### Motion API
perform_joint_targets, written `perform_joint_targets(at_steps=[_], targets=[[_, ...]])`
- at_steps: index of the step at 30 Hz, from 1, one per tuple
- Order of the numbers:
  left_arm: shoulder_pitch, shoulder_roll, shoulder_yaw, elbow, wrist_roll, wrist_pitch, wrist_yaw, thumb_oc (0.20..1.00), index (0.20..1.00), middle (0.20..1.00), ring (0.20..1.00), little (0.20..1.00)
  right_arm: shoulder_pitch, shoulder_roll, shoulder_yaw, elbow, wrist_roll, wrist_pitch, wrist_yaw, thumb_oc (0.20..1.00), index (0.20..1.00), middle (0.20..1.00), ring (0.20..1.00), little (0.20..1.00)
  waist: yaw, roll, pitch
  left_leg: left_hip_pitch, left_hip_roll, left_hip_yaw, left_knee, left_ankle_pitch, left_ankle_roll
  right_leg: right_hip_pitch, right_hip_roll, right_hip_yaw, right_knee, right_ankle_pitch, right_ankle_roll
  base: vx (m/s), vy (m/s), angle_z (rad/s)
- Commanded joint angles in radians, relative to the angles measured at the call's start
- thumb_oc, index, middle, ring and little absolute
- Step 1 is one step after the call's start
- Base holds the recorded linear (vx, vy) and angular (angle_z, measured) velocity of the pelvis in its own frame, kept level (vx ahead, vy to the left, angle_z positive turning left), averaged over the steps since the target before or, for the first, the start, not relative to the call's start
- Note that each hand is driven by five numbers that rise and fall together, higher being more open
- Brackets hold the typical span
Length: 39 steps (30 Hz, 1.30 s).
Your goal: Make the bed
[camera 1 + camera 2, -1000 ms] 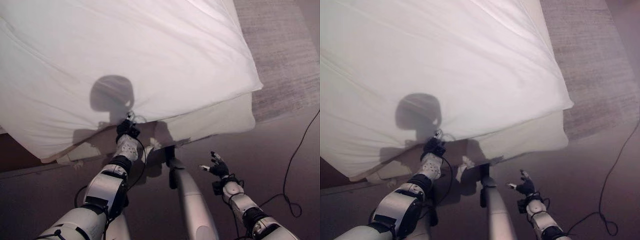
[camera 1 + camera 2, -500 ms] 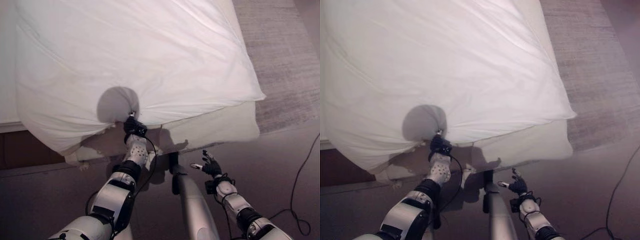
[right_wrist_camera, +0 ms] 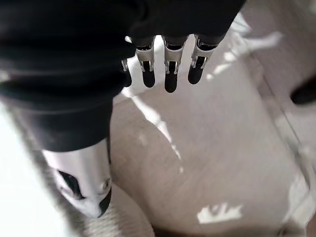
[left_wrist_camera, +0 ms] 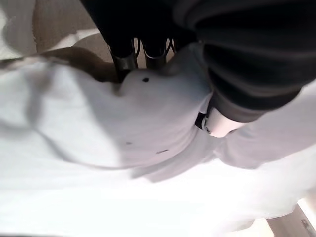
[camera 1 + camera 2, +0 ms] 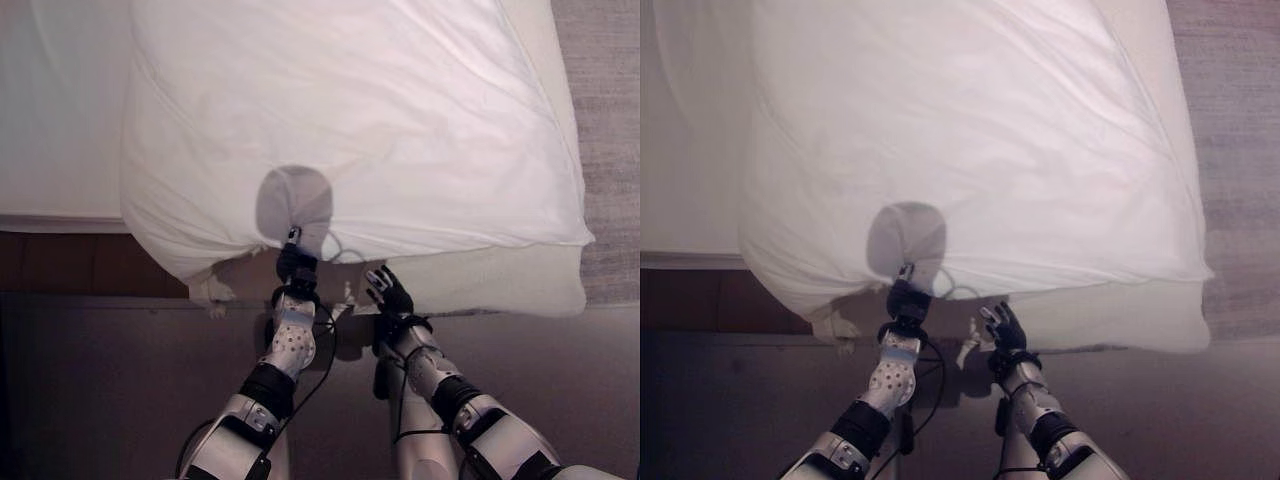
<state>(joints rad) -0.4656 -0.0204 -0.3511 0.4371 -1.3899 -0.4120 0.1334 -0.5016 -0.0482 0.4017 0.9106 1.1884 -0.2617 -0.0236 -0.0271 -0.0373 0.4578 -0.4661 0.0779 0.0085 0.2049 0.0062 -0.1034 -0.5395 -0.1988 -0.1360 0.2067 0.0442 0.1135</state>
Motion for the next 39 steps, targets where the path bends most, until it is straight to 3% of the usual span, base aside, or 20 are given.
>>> perform_joint_targets(at_steps=[1, 9, 10, 15, 18, 22, 23, 27, 39], targets=[[-0.04, -0.03, -0.019, -0.214, -0.027, -0.06, -0.079, 0.2, 0.2, 0.2, 0.2, 0.2, 0.009, 0.029, -0.002, -0.07, 0.156, -0.03, 0.05, 1.0, 1.0, 1.0, 1.0, 1.0, 0.015, 0.015, 0.02, -0.042, -0.073, 0.02, 0.007, 0.011, 0.045, 0.058, 0.033, -0.028, -0.039, 0.028, 0.015, 0.01, -0.023, 0.22], [-0.029, -0.016, -0.002, -0.326, -0.014, -0.109, -0.057, 0.2, 0.2, 0.2, 0.2, 0.2, 0.011, 0.055, -0.001, -0.176, 0.272, -0.053, 0.081, 1.0, 1.0, 1.0, 1.0, 1.0, 0.025, 0.022, 0.018, -0.058, -0.076, 0.016, 0.015, 0.009, 0.048, 0.044, 0.024, -0.033, -0.027, 0.022, 0.015, 0.01, 0.004, 0.07], [-0.025, -0.008, 0.02, -0.366, 0.005, -0.137, -0.043, 0.2, 0.2, 0.2, 0.2, 0.2, 0.013, 0.056, -0.023, -0.231, 0.31, -0.085, 0.09, 1.0, 1.0, 1.0, 1.0, 1.0, 0.024, 0.021, 0.021, -0.056, -0.075, 0.018, 0.024, -0.002, 0.05, 0.044, 0.022, -0.03, -0.02, 0.015, 0.015, 0.0, 0.0, 0.0], [-0.022, 0.005, 0.052, -0.406, 0.034, -0.171, -0.022, 0.2, 0.2, 0.2, 0.2, 0.2, 0.01, 0.05, -0.06, -0.289, 0.337, -0.126, 0.1, 1.0, 1.0, 1.0, 1.0, 1.0, 0.022, 0.021, 0.018, -0.067, -0.075, 0.019, 0.029, -0.001, 0.05, 0.031, 0.017, -0.027, -0.011, 0.017, 0.016, 0.0, 0.006, 0.01], [-0.007, 0.037, 0.118, -0.446, 0.103, -0.217, 0.033, 0.2, 0.2, 0.2, 0.2, 0.2, 0.012, 0.025, -0.131, -0.367, 0.342, -0.194, 0.1, 1.0, 1.0, 1.0, 1.0, 1.0, 0.02, 0.023, 0.02, -0.069, -0.073, 0.024, 0.035, -0.008, 0.048, 0.028, 0.016, -0.028, -0.002, 0.008, 0.017, 0.01, 0.009, 0.02], [-0.007, 0.037, 0.118, -0.447, 0.105, -0.217, 0.036, 0.2, 0.2, 0.2, 0.2, 0.2, 0.012, 0.025, -0.131, -0.368, 0.342, -0.194, 0.099, 1.0, 1.0, 1.0, 1.0, 1.0, 0.019, 0.023, 0.015, -0.076, -0.075, 0.024, 0.033, -0.002, 0.048, 0.021, 0.014, -0.028, -0.004, 0.012, 0.017, 0.0, 0.0, 0.0], [0.005, 0.068, 0.186, -0.467, 0.18, -0.251, 0.101, 0.2, 0.2, 0.2, 0.2, 0.2, 0.017, 0.002, -0.214, -0.439, 0.329, -0.262, 0.084, 1.0, 1.0, 1.0, 1.0, 1.0, 0.016, 0.025, 0.013, -0.081, -0.071, 0.027, 0.037, -0.005, 0.048, 0.015, 0.014, -0.029, 0.0, 0.007, 0.017, 0.04, 0.015, 0.0], [0.026, 0.098, 0.243, -0.474, 0.242, -0.268, 0.157, 0.2, 0.2, 0.2, 0.2, 0.2, 0.024, -0.025, -0.285, -0.466, 0.314, -0.314, 0.048, 1.0, 1.0, 1.0, 1.0, 1.0, 0.012, 0.027, 0.008, -0.082, -0.068, 0.027, 0.043, -0.015, 0.049, 0.008, 0.016, -0.026, 0.013, -0.005, 0.017, 0.02, 0.003, 0.0], [0.05, 0.171, 0.399, -0.462, 0.37, -0.293, 0.276, 0.2, 0.2, 0.2, 0.2, 0.2, 0.032, -0.108, -0.444, -0.48, 0.246, -0.366, -0.052, 1.0, 1.0, 1.0, 1.0, 1.0, 0.004, 0.035, -0.009, -0.106, -0.068, 0.033, 0.058, -0.021, 0.053, -0.027, 0.016, -0.018, 0.041, -0.016, 0.017, 0.01, 0.0, -0.01]])
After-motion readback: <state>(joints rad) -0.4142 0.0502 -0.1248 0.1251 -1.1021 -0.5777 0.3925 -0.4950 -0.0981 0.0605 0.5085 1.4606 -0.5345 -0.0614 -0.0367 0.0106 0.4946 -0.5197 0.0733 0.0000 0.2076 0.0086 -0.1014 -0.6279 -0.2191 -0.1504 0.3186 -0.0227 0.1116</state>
